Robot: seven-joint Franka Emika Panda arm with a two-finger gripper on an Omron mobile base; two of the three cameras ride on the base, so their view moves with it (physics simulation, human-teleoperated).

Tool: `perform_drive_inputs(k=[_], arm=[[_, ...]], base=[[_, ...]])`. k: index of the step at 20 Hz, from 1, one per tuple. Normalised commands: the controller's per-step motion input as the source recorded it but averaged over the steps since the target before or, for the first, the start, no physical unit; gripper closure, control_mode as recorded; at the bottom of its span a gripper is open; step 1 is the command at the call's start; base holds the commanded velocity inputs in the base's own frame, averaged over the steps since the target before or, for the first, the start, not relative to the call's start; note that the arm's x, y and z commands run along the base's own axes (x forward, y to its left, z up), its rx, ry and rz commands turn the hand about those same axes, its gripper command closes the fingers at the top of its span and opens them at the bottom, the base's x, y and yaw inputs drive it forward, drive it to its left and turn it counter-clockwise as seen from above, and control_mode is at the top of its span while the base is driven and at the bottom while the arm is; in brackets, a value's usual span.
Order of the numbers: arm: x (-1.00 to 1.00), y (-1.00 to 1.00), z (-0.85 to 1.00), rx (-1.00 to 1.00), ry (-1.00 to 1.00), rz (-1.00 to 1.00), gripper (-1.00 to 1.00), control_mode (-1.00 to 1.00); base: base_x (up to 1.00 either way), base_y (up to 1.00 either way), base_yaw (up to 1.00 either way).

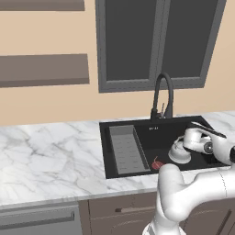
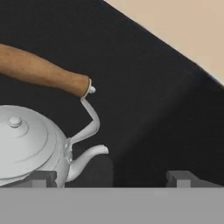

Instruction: Open the cabinet, pick the kettle from the cabinet, and place it in the sink.

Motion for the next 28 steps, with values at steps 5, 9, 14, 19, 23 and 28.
perform_drive_inputs(k=[5,9,14,19,23,28], arm=[[-0.17,0.08,0.14,0.00,0.12,-0.07,-1.00,-1.00],[-0.20,0.07,0.10,0.00,0.14,-0.07,-1.00,-1.00],[-0.26,0.08,0.06,0.00,0.13,-0.06,-1.00,-1.00],[-0.30,0.07,0.08,0.00,0.08,-0.05,-1.00,-1.00],[-0.30,0.07,0.09,0.00,0.08,-0.06,-1.00,-1.00],[-0.27,0.27,0.05,0.00,0.00,-0.01,-1.00,-1.00]], base=[[0.00,0.00,0.00],[0.00,0.00,0.00],[0.00,0.00,0.00],[0.00,0.00,0.00],[0.00,0.00,0.00],[0.00,0.00,0.00]])
